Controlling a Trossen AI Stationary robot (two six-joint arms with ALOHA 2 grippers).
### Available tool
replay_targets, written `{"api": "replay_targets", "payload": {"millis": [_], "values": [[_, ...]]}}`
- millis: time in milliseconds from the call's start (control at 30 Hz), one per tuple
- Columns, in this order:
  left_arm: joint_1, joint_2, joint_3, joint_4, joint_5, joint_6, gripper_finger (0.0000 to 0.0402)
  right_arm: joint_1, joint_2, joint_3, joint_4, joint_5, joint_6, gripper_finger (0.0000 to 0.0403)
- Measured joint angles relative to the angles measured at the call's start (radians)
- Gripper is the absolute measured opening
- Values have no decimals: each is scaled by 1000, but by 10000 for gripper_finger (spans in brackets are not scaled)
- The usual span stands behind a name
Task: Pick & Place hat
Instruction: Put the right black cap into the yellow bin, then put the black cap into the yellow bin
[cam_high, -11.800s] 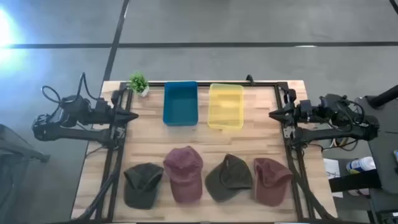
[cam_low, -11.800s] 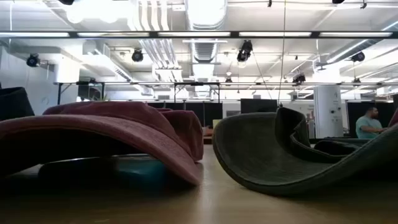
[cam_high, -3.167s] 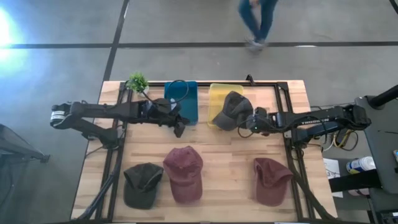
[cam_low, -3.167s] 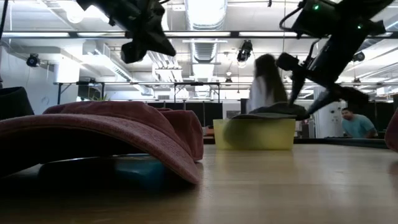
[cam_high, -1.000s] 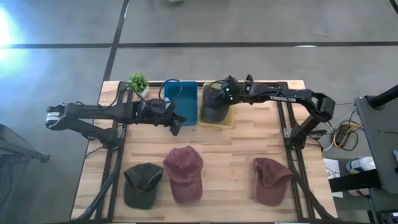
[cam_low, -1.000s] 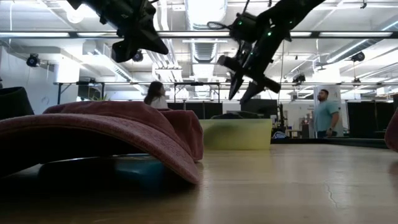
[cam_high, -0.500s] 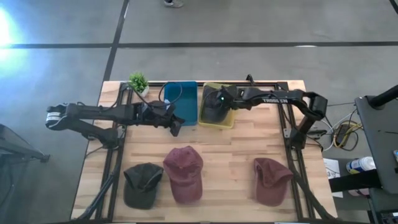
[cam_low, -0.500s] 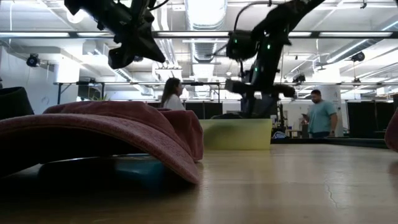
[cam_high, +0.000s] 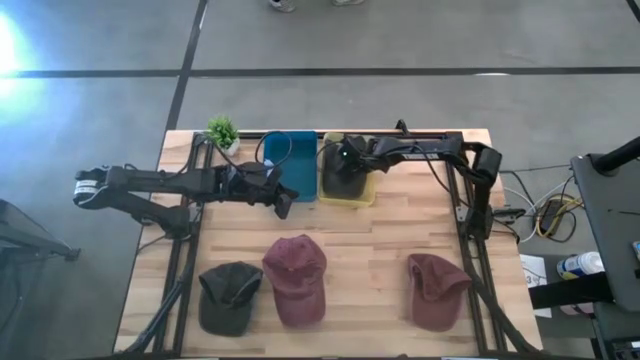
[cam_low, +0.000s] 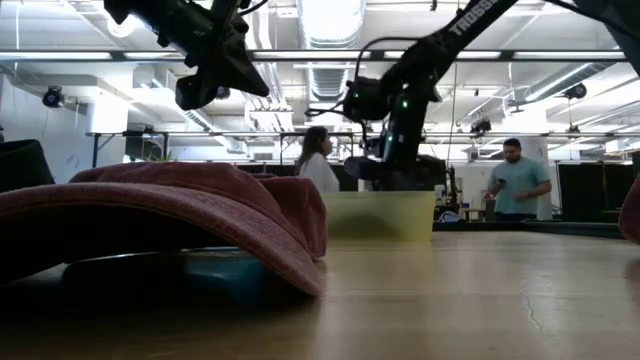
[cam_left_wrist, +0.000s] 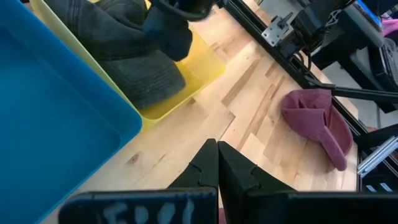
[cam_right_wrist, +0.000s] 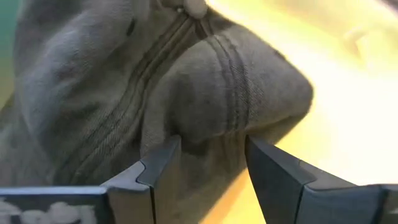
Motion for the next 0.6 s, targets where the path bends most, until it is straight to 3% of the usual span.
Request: {"api": "replay_targets", "payload": {"millis": [133,300,467,600], "values": [[0,0,0,1,0,3,0,30,-70,20,-40,72,-89,176],[0,0,0,8,0,21,0,74,-198,16,-39,59,-234,176],[0,0,0,-2,9,43,0,144,-292,-20,-36,-155,-313,176],[-4,0,1,-71,73,49,0,245,-311,-68,-39,-274,-295,176]]}}
